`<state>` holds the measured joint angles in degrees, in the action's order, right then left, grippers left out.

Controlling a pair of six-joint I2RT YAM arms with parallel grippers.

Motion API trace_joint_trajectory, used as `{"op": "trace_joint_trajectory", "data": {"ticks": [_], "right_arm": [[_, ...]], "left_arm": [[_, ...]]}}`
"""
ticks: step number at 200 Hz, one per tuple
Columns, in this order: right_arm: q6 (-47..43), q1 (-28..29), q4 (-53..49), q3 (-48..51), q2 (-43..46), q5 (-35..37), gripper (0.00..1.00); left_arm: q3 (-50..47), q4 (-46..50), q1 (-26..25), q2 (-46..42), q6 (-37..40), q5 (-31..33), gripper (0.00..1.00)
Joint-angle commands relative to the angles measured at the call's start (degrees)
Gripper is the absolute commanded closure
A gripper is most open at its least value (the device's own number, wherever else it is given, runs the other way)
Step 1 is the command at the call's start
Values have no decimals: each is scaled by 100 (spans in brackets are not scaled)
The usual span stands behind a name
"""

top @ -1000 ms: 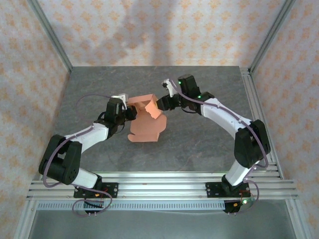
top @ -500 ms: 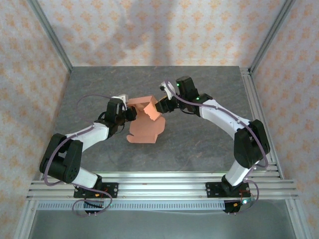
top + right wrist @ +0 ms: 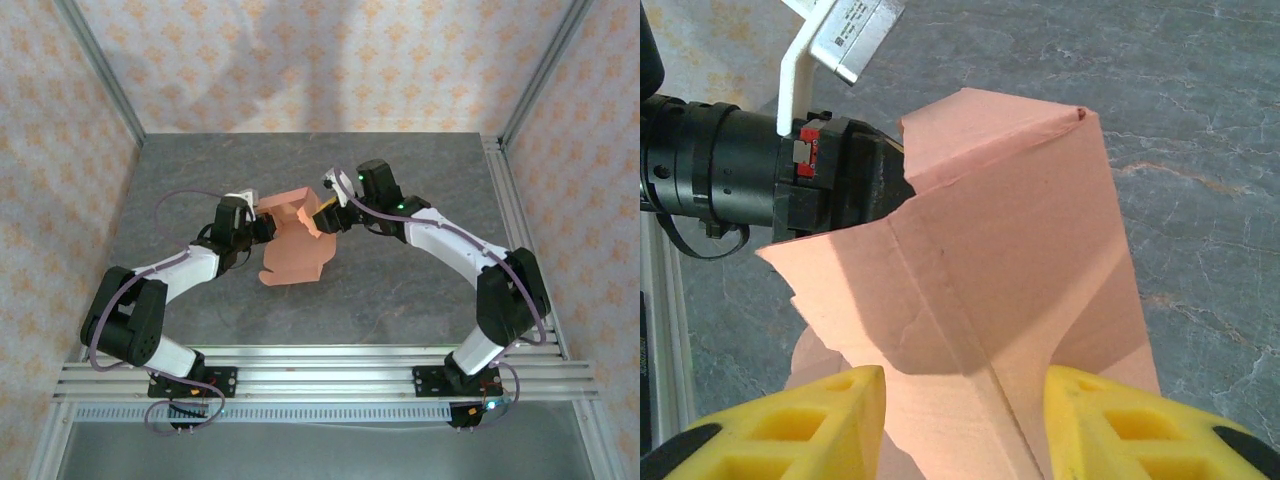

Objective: Fold the paper box

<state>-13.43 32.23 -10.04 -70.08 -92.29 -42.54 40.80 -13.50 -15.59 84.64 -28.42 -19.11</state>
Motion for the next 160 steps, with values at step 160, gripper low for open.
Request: {"op": "trace_joint_trajectory", "data": {"ticks": [160], "right_arm": [[-39,867,273,-520,-443,2918,72]], "left_arm": [[164,-144,39,-53,30,-117,100]]}}
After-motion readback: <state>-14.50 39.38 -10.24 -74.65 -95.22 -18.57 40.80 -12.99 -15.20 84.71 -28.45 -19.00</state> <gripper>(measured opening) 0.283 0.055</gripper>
